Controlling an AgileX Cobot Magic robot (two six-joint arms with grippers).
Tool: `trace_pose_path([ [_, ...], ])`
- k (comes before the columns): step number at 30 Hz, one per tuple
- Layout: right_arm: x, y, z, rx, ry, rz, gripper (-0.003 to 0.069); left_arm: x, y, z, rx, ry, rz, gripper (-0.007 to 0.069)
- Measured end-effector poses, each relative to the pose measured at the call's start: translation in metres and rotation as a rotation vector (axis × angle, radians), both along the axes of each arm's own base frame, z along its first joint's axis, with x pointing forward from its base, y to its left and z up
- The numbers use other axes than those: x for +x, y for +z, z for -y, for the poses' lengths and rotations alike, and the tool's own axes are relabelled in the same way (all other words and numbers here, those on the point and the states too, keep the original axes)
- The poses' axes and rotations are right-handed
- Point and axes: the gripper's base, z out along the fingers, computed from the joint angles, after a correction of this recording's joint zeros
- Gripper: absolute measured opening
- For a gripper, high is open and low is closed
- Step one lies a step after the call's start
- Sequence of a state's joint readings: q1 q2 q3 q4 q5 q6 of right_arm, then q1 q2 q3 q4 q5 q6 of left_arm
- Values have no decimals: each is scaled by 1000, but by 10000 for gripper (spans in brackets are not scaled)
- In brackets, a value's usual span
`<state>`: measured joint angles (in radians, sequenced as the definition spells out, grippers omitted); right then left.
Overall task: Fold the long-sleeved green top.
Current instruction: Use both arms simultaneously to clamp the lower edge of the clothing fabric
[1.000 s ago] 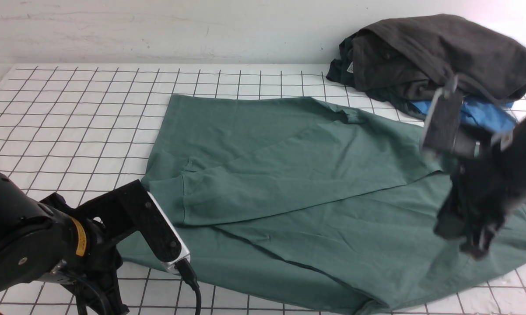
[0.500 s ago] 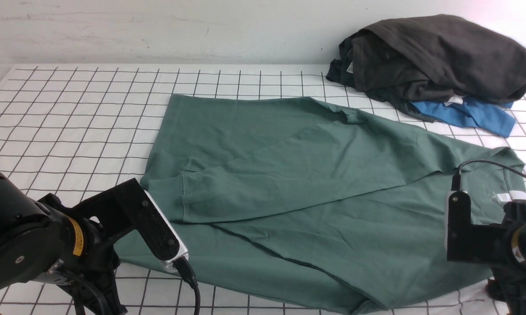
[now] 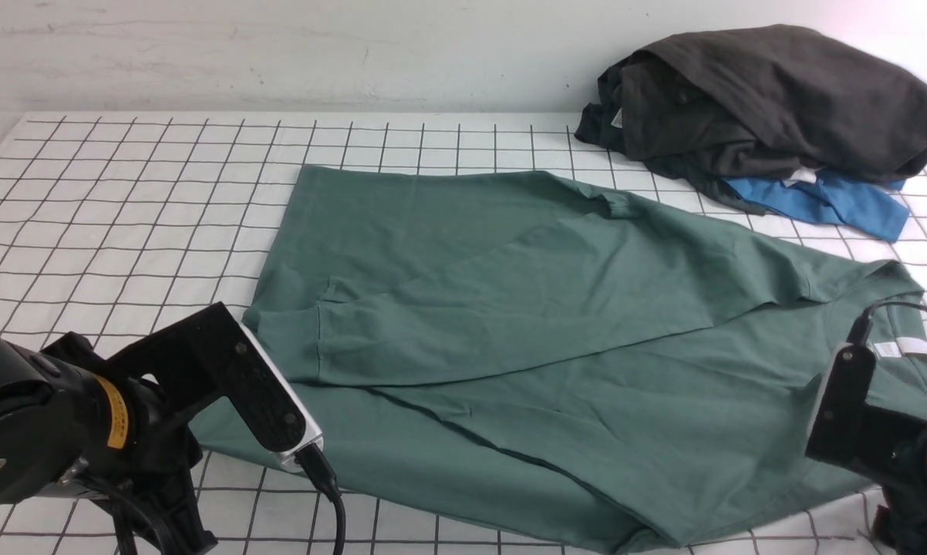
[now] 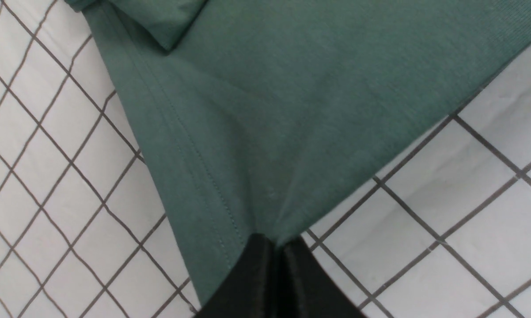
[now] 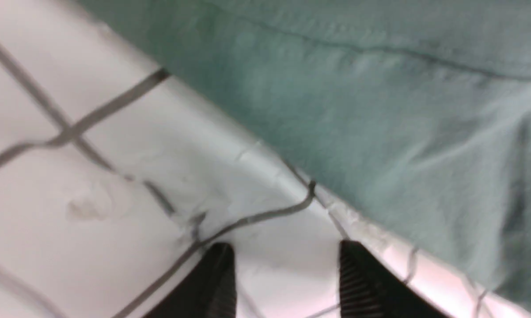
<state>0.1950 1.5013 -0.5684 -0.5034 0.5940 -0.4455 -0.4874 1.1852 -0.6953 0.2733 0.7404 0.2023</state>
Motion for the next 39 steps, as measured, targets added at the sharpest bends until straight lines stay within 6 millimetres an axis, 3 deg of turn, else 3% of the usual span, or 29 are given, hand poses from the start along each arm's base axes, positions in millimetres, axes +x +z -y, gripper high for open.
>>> trace_pose_path([
  [4,-15,9,6,-37,-11,-14,312,-1,1,0,-6,4,5,-4],
  [9,-15,30,8,-52,31,96,314,-1,1,0,-17,12,2,-4],
  [16,-17,12,14,4,-65,30,306,-1,1,0,-29,28,-2,-4],
  [19,-27,2,16,26,-131,-41,244,-2,1,0,-28,34,-9,-4],
  [21,-39,-1,16,39,-177,-101,127,-3,1,0,-29,38,-15,-4],
  [24,-54,-2,18,39,-182,-134,21,-5,4,0,-47,44,-9,-4],
  [30,-84,10,23,38,-206,-117,-12,-7,8,-1,-65,47,8,-4],
  [34,-82,34,23,68,-205,15,-13,-7,8,-1,-66,48,9,-4],
  [36,-68,57,20,113,-193,150,-13,-7,9,-1,-69,47,13,-4],
  [39,-48,64,15,144,-167,215,5,-7,9,-1,-72,45,17,-4],
])
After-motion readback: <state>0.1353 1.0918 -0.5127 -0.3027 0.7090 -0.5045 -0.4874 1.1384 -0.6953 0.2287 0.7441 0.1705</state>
